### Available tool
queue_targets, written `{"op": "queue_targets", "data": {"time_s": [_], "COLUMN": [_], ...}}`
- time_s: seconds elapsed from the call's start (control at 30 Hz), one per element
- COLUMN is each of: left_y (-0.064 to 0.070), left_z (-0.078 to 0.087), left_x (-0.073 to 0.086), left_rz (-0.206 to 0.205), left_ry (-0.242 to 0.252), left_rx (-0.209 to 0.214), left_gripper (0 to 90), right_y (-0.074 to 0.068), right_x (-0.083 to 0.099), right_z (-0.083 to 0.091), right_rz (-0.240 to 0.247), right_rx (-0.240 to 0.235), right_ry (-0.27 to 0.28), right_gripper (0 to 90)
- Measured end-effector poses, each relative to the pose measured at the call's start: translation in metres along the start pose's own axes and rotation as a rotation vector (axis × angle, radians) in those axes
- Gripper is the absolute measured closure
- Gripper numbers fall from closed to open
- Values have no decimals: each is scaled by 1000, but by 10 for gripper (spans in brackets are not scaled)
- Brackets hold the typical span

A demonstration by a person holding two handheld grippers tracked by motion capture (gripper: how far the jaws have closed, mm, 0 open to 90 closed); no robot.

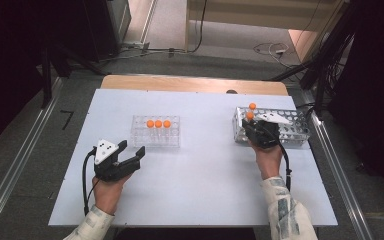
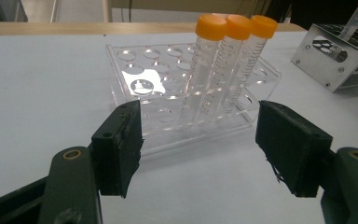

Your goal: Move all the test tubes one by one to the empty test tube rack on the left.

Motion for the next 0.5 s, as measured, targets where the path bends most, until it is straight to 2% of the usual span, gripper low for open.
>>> {"op": "queue_targets", "data": {"time_s": [0.2, 0.5], "left_y": [1, 3], "left_z": [0, -1], "left_x": [0, 1], "left_rz": [-3, -2], "left_ry": [-4, -17], "left_rx": [6, 18], "left_gripper": [295, 257], "right_y": [-6, -11], "right_x": [-19, -36], "right_z": [14, 41], "right_rz": [18, 31], "right_rx": [-1, -19], "right_ry": [36, 84], "right_gripper": [720, 721]}}
Point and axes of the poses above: each handheld gripper's, and its own axes: z roughly backward along the jaws, x roughly out of its underside, y roughly to its right, the point moved 10 cm from there along -z, roughly forward along the jaws, and after that the axes turned 15 degrees about -z, right-handed, at the moved point
